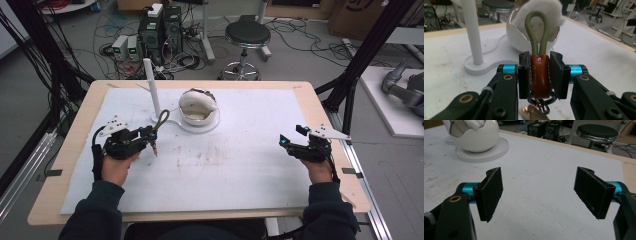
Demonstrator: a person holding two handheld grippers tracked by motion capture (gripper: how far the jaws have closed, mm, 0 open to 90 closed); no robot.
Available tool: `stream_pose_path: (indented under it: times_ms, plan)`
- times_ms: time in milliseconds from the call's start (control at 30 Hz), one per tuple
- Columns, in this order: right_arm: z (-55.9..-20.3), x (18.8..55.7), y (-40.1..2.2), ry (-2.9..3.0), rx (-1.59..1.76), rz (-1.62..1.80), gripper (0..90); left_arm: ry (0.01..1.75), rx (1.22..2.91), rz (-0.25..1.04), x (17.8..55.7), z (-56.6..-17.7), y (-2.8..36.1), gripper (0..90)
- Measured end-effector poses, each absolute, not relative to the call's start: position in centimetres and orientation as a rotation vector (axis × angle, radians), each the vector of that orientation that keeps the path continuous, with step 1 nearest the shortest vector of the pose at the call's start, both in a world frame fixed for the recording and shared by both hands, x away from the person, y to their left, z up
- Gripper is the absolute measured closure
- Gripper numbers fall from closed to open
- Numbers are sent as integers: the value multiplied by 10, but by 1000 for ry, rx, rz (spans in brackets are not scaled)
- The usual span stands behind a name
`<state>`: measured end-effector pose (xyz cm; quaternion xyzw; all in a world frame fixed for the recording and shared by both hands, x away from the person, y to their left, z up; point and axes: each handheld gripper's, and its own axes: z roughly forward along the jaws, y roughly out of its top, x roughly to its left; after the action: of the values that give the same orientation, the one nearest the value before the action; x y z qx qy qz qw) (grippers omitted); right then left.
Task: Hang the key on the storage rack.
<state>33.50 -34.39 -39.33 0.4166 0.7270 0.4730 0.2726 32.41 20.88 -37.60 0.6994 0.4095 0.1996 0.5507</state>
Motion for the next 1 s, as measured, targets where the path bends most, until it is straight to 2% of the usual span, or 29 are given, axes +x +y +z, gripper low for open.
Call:
stream_pose_path:
  times_ms: [467, 1000]
  plan:
    - [-390, 336, -338, 1958, 1102, 1283, 235, 948, 1540, 535, 321, -334, 230, 703]
    - [-389, 338, -338, 1960, 1098, 1288, 235, 962, 1549, 623, 355, -302, 225, 703]
